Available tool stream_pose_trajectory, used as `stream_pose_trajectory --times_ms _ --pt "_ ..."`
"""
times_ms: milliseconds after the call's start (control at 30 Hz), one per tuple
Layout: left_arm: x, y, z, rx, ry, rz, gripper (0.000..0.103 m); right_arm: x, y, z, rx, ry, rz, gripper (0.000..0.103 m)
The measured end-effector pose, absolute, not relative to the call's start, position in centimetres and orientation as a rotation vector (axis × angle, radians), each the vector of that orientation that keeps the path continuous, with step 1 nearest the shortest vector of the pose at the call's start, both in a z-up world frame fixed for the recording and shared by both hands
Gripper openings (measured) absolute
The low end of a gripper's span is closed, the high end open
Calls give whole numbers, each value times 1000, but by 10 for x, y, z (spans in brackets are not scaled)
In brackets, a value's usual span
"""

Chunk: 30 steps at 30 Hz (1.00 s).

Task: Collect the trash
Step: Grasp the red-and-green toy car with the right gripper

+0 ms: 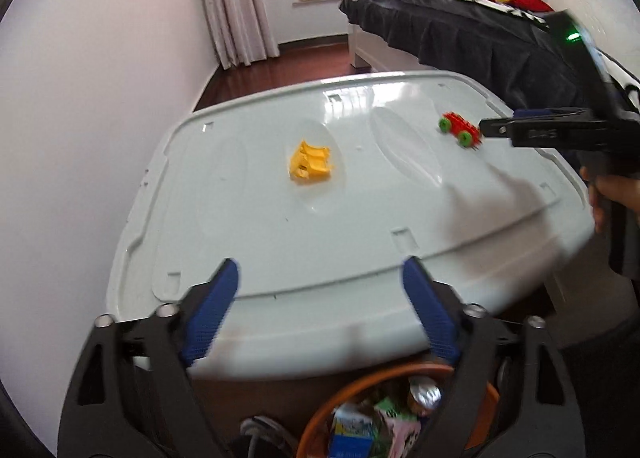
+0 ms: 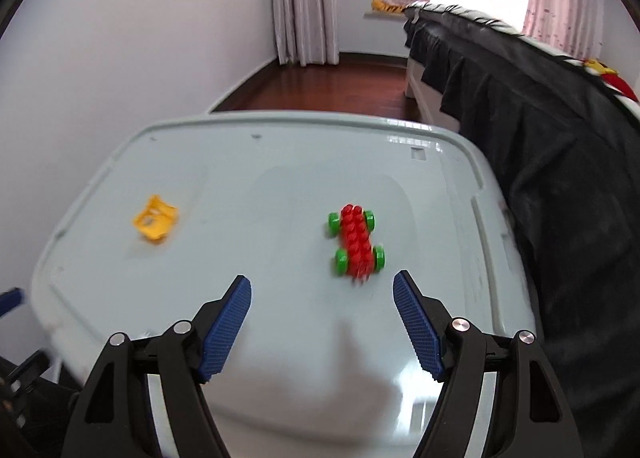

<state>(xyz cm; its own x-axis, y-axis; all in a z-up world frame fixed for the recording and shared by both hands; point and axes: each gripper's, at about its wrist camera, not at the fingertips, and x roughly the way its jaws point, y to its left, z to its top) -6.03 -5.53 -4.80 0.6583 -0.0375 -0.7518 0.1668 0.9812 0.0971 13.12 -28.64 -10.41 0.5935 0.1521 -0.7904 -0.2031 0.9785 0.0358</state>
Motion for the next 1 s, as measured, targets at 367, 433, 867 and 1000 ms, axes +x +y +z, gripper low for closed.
stream_pose_trajectory --times_ms 367,433,867,1000 --pt "-44 -60 -60 136 910 -153 84 203 -291 -150 -60 1047 170 72" --pt "-42 -60 -62 127 924 -158 84 206 -292 -153 -64 1046 167 72" --pt "-34 -55 -66 74 953 -146 84 211 -289 -155 -84 1045 185 44" --pt "-34 -59 -66 89 955 -148 84 213 -289 -152 -81 1052 197 37"
